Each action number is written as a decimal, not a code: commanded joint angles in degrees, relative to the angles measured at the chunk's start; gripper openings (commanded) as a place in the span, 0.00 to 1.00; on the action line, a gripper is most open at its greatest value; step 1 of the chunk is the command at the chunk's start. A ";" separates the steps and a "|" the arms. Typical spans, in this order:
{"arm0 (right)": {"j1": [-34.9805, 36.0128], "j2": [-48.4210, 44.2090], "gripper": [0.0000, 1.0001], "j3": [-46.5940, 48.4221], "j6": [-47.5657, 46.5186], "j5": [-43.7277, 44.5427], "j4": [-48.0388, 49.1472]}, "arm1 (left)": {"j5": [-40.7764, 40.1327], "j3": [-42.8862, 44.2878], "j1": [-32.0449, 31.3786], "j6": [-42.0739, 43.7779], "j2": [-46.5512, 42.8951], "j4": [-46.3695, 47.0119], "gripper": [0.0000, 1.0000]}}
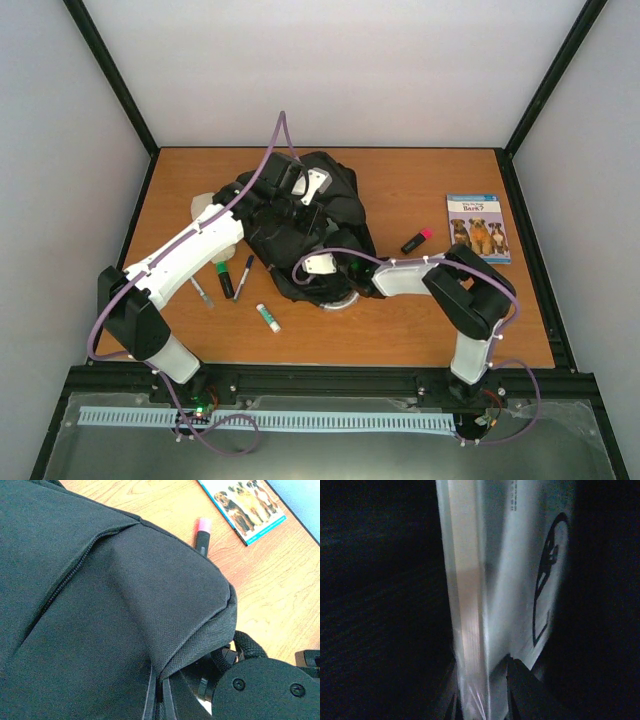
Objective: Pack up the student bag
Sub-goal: Adjust the book in the student bag, then adjust the book at the center of the board.
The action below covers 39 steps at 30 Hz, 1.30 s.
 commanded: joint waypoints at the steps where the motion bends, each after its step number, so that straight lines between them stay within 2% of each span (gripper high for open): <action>1: 0.04 -4.42 0.32 -1.87 3.89 -2.33 -6.58 | 2.37 2.43 0.26 -1.26 -1.47 3.41 0.01; 4: 0.61 -9.85 0.39 -3.51 5.86 -4.96 -12.12 | 2.10 3.02 0.26 -1.17 -1.19 3.03 0.01; 6: 0.78 -13.61 0.44 -2.33 9.10 -8.16 -19.36 | 1.94 3.04 0.26 -1.18 -1.17 3.04 0.01; 10: 0.92 -22.30 0.46 -2.09 15.37 -15.43 -30.56 | 1.14 3.03 0.26 -1.24 -0.80 2.93 0.01; 15: -0.27 -33.73 0.46 -7.16 22.08 -18.74 -35.78 | -0.03 3.10 0.26 -1.58 0.82 3.65 0.01; 18: -6.82 -39.53 0.47 -6.63 28.67 -24.87 -41.93 | 0.95 4.41 0.27 -2.85 4.44 2.33 0.01; 22: -21.56 -45.65 0.50 -5.78 33.73 -34.51 -47.67 | 3.41 8.38 0.26 -6.88 10.38 -4.49 0.02; 25: -31.53 -49.08 0.53 -6.56 35.11 -37.19 -49.62 | 3.75 5.25 -0.31 -9.49 10.19 -3.04 0.04; 27: -37.07 -49.68 0.55 -7.24 36.46 -38.49 -50.45 | 3.80 1.70 -0.88 -10.47 9.40 -0.63 0.14; 32: -47.48 -45.32 0.55 -9.50 40.84 -41.85 -48.79 | 3.37 -4.83 -2.72 -11.53 10.70 3.33 0.23; 34: -50.55 -42.98 0.55 -9.01 41.61 -41.60 -48.90 | 3.63 -6.86 -3.58 -11.53 10.76 4.85 0.33; 37: -55.75 -39.83 0.55 -8.20 42.08 -40.33 -48.21 | 5.37 -7.92 -5.10 -12.52 9.71 4.97 0.55; 38: -57.47 -38.78 0.55 -7.86 42.17 -39.69 -47.63 | 7.36 -8.06 -5.49 -13.24 9.04 4.95 0.72; 39: -59.19 -37.19 0.55 -7.28 42.12 -39.08 -46.95 | 8.62 -8.37 -6.11 -13.58 7.82 5.38 0.96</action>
